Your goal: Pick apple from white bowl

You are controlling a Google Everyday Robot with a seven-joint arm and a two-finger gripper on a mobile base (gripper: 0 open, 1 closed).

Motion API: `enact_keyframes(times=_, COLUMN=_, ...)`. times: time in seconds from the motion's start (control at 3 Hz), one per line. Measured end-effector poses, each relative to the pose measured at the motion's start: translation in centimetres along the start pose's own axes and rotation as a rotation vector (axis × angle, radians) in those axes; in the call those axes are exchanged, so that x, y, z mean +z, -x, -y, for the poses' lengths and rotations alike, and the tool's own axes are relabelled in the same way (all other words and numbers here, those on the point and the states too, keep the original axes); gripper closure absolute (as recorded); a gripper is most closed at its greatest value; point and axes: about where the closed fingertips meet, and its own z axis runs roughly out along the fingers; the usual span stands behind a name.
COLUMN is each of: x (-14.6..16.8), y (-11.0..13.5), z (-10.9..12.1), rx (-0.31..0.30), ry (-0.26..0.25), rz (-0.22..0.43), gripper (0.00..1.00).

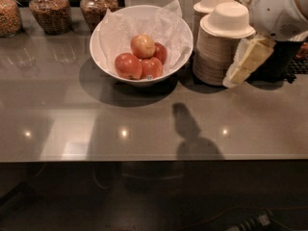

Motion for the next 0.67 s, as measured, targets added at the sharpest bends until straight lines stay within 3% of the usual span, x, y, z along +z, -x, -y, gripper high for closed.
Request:
enact_keyframes(times=0.33, x=2.1, y=2.2, z=2.7, rx=-0.105, ry=-0.014, rz=0.066, gripper=0.0)
enact_keyframes(times=0.67, x=4.9, y=5.7, z=5.1, rx=-0.215, ry=0.012, rz=0.102, gripper=0.0)
